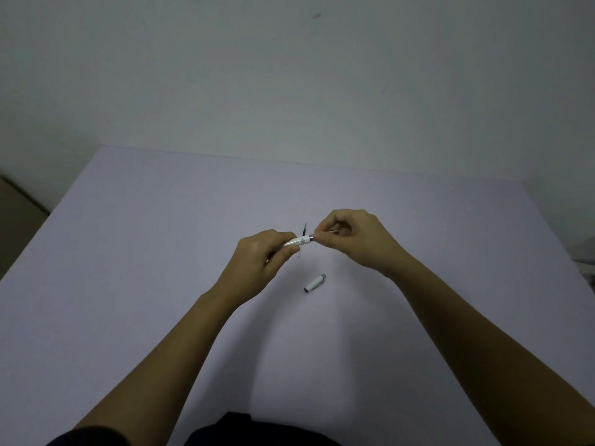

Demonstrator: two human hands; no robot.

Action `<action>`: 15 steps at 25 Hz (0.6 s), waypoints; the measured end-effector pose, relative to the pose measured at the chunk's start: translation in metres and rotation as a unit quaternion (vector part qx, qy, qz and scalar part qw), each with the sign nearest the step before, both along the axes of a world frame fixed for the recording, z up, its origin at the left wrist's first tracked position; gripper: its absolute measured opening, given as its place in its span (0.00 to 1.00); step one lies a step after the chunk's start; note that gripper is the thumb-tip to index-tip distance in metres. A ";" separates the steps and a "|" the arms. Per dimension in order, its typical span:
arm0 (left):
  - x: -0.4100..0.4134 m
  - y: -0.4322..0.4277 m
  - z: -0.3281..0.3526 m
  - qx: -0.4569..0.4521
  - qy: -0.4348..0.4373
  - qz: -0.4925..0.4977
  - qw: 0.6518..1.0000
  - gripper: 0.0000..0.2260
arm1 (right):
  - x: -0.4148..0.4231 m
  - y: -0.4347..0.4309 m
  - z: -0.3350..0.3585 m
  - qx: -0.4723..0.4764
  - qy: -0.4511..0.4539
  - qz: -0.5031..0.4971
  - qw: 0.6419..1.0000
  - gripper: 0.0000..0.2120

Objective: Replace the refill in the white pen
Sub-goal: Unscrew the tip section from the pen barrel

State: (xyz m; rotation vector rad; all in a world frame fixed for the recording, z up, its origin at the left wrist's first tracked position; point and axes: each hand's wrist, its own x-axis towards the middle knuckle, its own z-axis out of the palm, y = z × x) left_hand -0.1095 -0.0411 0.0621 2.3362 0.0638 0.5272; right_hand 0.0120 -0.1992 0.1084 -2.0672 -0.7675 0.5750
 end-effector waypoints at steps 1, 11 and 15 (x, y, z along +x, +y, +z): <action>0.000 0.000 -0.001 -0.007 -0.003 0.005 1.000 0.06 | 0.000 -0.001 0.000 0.037 0.038 0.001 0.999 0.02; 0.001 -0.016 -0.004 -0.079 0.016 0.039 0.996 0.06 | 0.000 0.004 -0.010 0.184 0.163 -0.073 0.966 0.03; 0.007 -0.025 -0.002 -0.035 0.005 0.098 0.995 0.06 | -0.001 0.014 -0.007 0.187 0.150 -0.073 0.968 0.04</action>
